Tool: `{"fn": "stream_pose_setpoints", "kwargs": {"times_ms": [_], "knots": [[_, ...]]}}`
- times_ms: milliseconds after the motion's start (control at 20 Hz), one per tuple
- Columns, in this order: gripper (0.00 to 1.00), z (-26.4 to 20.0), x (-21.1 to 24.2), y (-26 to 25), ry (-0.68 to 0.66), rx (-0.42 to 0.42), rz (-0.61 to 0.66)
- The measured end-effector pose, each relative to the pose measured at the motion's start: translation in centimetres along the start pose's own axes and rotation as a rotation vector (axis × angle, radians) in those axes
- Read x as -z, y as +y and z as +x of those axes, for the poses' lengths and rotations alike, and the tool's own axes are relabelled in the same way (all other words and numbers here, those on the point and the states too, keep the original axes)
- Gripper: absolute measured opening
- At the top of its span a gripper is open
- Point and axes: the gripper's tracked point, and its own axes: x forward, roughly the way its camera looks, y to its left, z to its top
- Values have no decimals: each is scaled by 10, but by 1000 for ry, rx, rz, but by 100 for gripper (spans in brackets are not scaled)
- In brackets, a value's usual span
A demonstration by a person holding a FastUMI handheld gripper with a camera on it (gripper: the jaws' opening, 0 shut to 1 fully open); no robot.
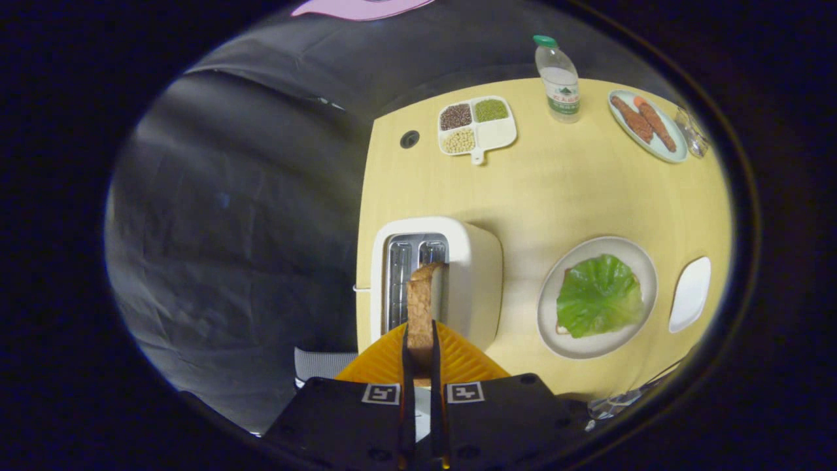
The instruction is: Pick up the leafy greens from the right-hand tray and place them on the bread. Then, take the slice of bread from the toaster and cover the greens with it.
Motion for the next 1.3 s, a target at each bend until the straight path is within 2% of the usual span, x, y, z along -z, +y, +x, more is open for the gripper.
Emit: {"fn": "stream_pose_setpoints", "kwargs": {"times_ms": [300,500,800,1050,1300], "knots": [[12,-56,-14,-7,-49,-168,100],[12,-71,-21,-48,-93,-243,153],[12,-54,-9,-134,-104,-227,178],[12,-26,3,-181,-82,-206,189],[12,4,10,-216,-29,-129,122]]}}
